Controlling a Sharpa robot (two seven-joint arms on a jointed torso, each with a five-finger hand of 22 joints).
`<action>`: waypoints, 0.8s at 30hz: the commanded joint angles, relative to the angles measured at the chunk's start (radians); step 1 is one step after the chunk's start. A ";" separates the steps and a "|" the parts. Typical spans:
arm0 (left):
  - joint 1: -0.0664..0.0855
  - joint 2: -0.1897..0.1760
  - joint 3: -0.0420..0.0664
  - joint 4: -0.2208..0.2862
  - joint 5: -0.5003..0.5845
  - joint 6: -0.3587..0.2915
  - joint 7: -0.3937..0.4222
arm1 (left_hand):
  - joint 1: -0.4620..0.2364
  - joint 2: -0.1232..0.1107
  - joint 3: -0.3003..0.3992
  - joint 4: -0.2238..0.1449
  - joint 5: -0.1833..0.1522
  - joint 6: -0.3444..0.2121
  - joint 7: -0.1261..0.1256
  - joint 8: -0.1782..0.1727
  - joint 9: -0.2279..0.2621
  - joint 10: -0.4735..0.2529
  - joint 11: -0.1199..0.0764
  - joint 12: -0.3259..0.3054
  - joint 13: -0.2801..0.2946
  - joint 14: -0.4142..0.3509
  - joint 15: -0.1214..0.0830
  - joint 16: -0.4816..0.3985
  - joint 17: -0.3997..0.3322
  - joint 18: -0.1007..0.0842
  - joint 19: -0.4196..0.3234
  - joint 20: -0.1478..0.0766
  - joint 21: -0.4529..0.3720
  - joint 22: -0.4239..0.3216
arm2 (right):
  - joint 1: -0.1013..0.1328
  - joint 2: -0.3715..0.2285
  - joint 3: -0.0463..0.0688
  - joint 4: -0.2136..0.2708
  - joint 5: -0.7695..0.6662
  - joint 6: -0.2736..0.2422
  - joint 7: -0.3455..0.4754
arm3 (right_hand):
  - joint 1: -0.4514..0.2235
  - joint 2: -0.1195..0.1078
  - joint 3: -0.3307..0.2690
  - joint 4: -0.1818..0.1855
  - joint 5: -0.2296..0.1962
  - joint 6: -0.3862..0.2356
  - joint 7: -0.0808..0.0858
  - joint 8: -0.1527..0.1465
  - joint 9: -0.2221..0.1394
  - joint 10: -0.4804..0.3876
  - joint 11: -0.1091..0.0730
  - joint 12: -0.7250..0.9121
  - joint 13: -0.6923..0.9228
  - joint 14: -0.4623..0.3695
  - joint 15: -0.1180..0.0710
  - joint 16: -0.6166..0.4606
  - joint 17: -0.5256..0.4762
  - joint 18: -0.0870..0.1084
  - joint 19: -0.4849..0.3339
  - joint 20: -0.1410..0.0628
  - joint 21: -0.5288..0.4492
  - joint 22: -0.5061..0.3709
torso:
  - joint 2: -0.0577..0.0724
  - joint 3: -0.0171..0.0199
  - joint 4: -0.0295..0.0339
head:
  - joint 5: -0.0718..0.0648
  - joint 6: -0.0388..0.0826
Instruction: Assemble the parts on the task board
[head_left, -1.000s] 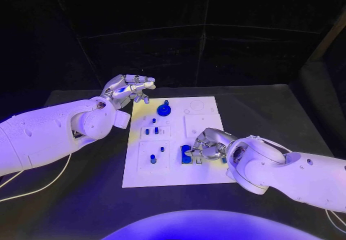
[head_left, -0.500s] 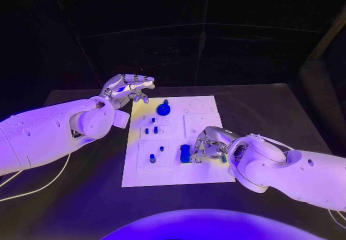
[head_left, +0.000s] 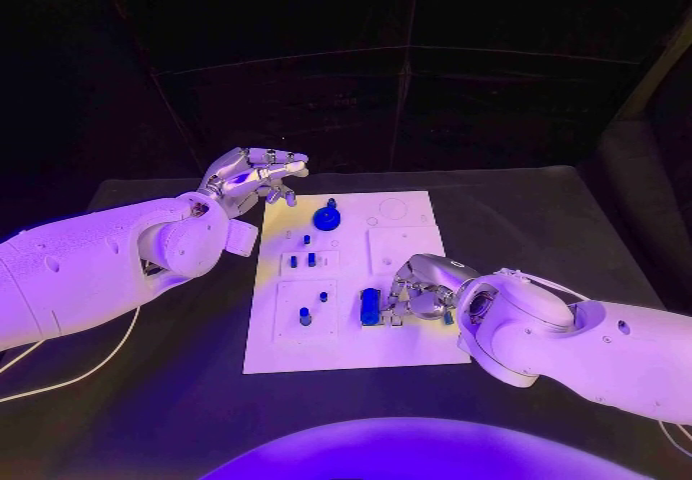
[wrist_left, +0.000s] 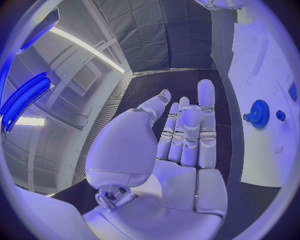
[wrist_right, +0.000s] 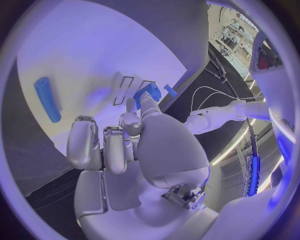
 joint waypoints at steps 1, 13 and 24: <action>0.001 -0.001 0.001 0.002 0.003 0.013 0.003 | 0.000 0.008 -0.007 0.001 -0.001 -0.008 -0.001 0.000 -0.001 -0.005 -0.002 0.004 0.001 -0.008 0.001 0.000 -0.001 0.020 0.002 0.008 -0.004 -0.001 | 0.001 -0.004 0.000 0.008 0.010 -0.063 0.060 | -0.014 -0.001 -0.007 0.005 0.004 0.006 0.000 0.005 0.002 0.009 -0.003 0.001 0.003 0.070 -0.007 0.004 0.072 -0.013 0.002 -0.005 0.006 0.002 | 0.000 0.0004 -0.0009 | 0.002 -0.002; 0.001 -0.001 0.000 0.001 0.003 0.014 0.003 | 0.000 0.008 -0.007 0.001 -0.001 -0.008 -0.001 0.000 -0.001 -0.005 -0.002 0.004 0.001 -0.008 0.001 0.000 -0.001 0.020 0.002 0.008 -0.004 -0.001 | 0.001 -0.037 0.001 0.046 0.056 -0.154 0.147 | -0.025 0.015 -0.008 0.017 0.041 0.008 -0.004 0.005 0.002 0.014 -0.005 0.005 0.011 0.071 -0.009 0.007 0.078 -0.014 0.006 -0.006 0.009 0.009 | -0.001 0.0001 0.0011 | 0.000 -0.002; 0.001 0.001 0.000 0.000 0.003 0.014 0.003 | 0.000 0.008 -0.007 0.001 -0.001 -0.008 -0.001 0.000 -0.001 -0.005 -0.002 0.004 0.001 -0.008 0.001 0.000 -0.001 0.020 0.002 0.008 -0.004 -0.001 | 0.001 0.015 0.001 0.013 0.063 -0.037 0.126 | 0.037 0.015 0.004 -0.025 -0.011 0.011 -0.007 0.006 0.003 0.012 -0.009 -0.002 0.011 0.072 -0.013 0.007 0.080 -0.014 0.008 -0.010 0.011 0.013 | 0.000 -0.0008 0.0034 | 0.002 -0.001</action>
